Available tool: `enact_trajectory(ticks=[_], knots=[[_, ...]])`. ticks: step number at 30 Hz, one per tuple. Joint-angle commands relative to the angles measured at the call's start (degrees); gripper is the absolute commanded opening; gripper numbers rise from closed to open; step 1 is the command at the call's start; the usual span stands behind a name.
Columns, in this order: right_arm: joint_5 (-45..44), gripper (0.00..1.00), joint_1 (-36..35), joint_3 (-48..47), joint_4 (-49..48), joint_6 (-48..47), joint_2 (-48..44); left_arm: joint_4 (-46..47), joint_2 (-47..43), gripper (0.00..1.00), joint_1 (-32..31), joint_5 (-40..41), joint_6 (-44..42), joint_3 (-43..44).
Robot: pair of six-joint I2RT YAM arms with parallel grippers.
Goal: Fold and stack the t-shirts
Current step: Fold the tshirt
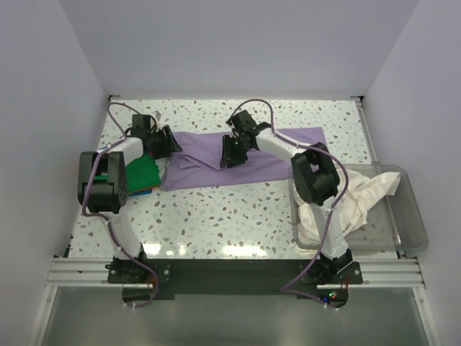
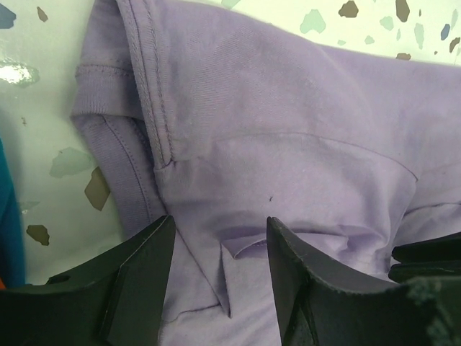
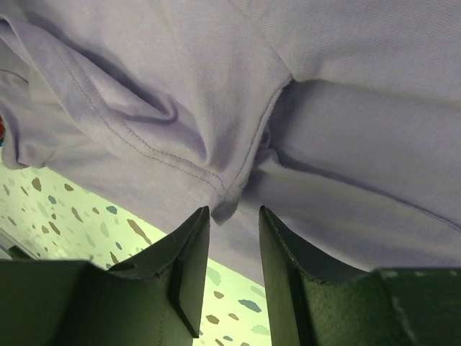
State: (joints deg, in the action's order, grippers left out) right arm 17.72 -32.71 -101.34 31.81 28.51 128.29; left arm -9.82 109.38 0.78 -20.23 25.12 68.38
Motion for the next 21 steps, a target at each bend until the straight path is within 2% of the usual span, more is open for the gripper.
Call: enact_trajectory(ticks=[1,16,19,21], knots=[[2.8,0.36,-0.5,-2.6,1.1,0.5,1.4,1.7,0.4,0.59,-0.3,-0.8,0.2,2.1],[5.2,0.27,-0.9,-4.7,1.7,0.3,3.2,1.6,1.4,0.59,-3.1,-2.6,1.6,1.2],[5.3,0.20,-0.8,-4.8,1.9,0.2,3.4,1.1,1.4,0.53,-3.9,-2.7,1.8,0.9],[5.3,0.13,-0.9,-5.0,2.3,0.2,3.3,1.0,1.2,0.43,-4.3,-2.6,1.9,0.4]])
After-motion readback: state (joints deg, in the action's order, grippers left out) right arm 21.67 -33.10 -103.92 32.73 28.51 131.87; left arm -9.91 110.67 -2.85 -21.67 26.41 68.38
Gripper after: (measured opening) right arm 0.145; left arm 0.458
